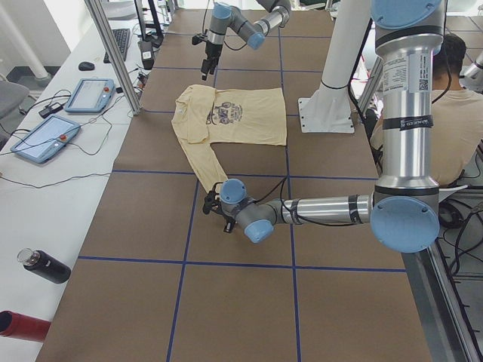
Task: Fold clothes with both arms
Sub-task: 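Release the sleeve and withdraw the right arm while the left gripper grasps the other cuff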
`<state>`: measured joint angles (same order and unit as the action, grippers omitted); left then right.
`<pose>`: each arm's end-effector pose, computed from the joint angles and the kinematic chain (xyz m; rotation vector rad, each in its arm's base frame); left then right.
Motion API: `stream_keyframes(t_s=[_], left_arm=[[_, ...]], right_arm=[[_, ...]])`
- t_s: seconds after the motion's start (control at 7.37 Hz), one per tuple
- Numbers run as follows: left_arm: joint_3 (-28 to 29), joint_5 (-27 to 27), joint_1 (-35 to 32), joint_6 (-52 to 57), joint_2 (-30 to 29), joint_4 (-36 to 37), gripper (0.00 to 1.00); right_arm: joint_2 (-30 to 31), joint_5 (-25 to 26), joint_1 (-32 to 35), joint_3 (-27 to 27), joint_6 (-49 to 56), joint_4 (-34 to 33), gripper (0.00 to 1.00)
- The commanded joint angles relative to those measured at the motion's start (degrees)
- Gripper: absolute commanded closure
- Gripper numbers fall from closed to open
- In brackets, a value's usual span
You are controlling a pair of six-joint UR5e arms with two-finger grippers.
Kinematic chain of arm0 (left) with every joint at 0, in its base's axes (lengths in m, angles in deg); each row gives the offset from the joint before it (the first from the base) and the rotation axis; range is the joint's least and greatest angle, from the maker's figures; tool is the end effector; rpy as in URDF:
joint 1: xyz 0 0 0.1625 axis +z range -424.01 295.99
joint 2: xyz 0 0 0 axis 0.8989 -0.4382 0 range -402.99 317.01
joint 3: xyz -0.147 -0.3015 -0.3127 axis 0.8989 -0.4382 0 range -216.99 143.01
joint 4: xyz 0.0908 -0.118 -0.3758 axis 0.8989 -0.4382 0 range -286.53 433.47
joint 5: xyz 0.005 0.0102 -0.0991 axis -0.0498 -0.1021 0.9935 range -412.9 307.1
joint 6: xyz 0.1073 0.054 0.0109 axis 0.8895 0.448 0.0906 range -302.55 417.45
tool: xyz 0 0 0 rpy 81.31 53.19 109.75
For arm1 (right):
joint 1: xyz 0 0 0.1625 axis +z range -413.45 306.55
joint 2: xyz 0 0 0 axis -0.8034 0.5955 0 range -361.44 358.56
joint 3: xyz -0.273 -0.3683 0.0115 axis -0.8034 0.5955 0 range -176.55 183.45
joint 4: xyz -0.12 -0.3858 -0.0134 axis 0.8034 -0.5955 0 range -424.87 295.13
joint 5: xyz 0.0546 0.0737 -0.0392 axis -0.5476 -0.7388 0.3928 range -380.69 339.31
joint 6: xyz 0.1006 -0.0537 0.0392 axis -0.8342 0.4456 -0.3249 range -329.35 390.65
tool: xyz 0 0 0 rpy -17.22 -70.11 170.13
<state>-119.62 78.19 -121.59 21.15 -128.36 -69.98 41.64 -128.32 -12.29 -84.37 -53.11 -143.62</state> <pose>0.2070 -0.4268 0.7012 0.1840 0.9546 0.1967 -0.5063 -0.5712 0.1887 0.1314 -1.0076 0.4064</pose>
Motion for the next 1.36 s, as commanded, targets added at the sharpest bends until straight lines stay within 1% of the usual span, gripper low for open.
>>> stream_keyframes(t_s=[0.0,0.14,0.27,0.41,0.54,0.68,0.81,0.95,1.09,1.22], left_arm=[[0.1,0.0,0.0,0.0,0.0,0.3,1.0],[-0.1,0.0,0.0,0.0,0.0,0.3,1.0],[-1.5,0.8,-0.1,-0.2,0.0,0.4,1.0],[-4.6,6.1,-0.2,-1.6,-0.1,0.6,1.0],[-9.1,8.8,-0.7,-6.6,-0.9,0.6,1.0],[-10.9,9.1,-0.7,-16.7,-7.4,1.5,1.0],[-10.3,8.8,-0.5,-28.3,-18.3,5.3,1.0],[-9.6,8.6,-0.3,-33.5,-28.9,13.2,1.0],[-7.9,8.5,0.0,-34.8,-36.6,20.3,1.0],[-5.3,8.5,0.6,-39.7,-42.0,20.7,1.0]], right_arm=[[0.1,0.0,0.1,-0.1,0.0,0.0,0.01],[0.1,0.0,0.2,-0.1,0.0,0.0,0.01],[0.8,-0.5,1.5,-0.4,0.0,0.0,0.01],[5.4,-1.3,3.3,-4.4,0.2,0.0,0.01],[11.3,-4.6,6.2,-9.1,4.8,0.1,0.01],[16.8,-7.4,9.1,-12.2,11.2,0.2,0.01],[22.2,-6.9,10.1,-12.9,15.2,0.9,0.01],[25.8,-6.5,12.0,-12.6,21.6,1.0,0.01],[29.3,-7.1,14.9,-12.8,28.2,0.9,0.01],[31.9,-7.1,16.7,-12.5,32.9,0.8,0.01]])
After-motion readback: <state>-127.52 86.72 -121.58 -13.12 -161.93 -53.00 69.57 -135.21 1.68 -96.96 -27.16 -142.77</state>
